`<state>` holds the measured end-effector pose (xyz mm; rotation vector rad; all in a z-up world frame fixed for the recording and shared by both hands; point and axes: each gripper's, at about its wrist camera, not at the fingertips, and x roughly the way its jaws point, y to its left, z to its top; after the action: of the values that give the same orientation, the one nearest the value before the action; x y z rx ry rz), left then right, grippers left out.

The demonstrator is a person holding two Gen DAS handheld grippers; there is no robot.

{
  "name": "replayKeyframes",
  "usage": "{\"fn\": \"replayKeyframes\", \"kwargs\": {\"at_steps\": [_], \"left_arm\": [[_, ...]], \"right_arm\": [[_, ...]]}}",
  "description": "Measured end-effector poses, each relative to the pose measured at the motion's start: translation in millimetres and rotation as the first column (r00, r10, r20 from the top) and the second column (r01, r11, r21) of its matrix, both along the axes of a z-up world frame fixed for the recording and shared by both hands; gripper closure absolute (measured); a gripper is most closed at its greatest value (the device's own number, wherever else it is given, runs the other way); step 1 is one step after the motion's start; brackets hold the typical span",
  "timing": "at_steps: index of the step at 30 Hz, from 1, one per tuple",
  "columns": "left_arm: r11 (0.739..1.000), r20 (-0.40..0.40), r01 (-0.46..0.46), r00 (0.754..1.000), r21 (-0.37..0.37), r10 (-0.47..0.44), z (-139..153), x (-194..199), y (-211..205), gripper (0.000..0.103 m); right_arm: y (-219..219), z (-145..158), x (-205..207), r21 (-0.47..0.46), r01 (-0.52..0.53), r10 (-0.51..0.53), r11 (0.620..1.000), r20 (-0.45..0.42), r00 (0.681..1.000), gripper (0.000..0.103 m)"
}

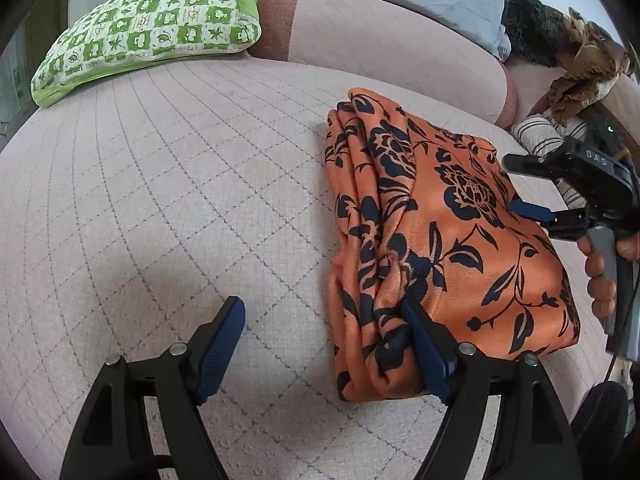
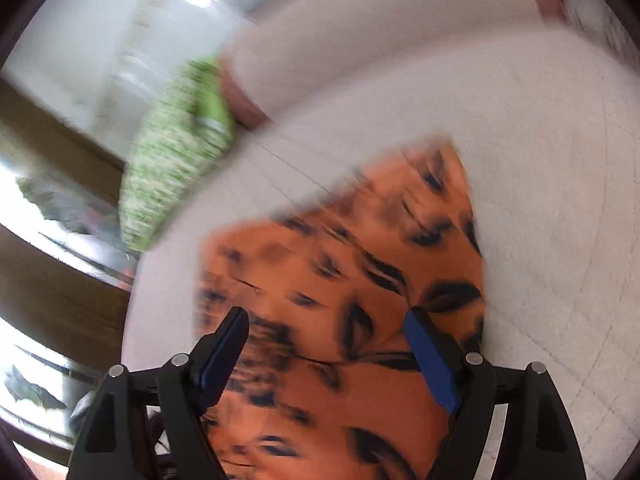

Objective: Fold small clothes
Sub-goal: 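Press the bundle sides square with both open tools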

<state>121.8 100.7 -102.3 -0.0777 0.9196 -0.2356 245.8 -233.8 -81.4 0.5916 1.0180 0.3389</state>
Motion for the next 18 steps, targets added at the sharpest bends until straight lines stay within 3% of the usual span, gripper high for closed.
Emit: {"fn": "replayKeyframes", "kwargs": {"at_steps": [2,7,9,12,16,18], "left_arm": [[1.0,0.016,0.0,1.0,0.016,-0.001,3,-4,1,0.022],[0.998,0.035,-0.003,0.999,0.055,0.001,9,-11,-5,0.023],[0.998,0.04,-0.01,0.999,0.065,0.008,13,-13,-6,0.023],[0.998,0.039,-0.024,0.999,0.064,0.022,21,-19,-5,0.023],[0.996,0.061,-0.046,0.997,0.078,0.041,35,-34,1,0.023],[0.995,0.068,-0.055,0.996,0.081,0.05,41,-42,3,0.023]], "right_arm": [[-8,12,-15,0.044,0.042,-0.044,0.998,0.041,0.998,0.021],[4,56,-81,0.062,-0.037,0.028,0.997,0.138,0.99,0.02],[12,47,-97,0.045,-0.071,0.066,0.996,0.111,0.992,0.017],[17,10,-97,0.015,-0.078,0.079,0.997,-0.011,0.997,0.017],[22,43,-112,0.074,-0.056,0.05,0.996,0.08,0.996,0.017],[28,58,-124,0.022,-0.072,0.069,0.997,0.131,0.989,0.017]]}}
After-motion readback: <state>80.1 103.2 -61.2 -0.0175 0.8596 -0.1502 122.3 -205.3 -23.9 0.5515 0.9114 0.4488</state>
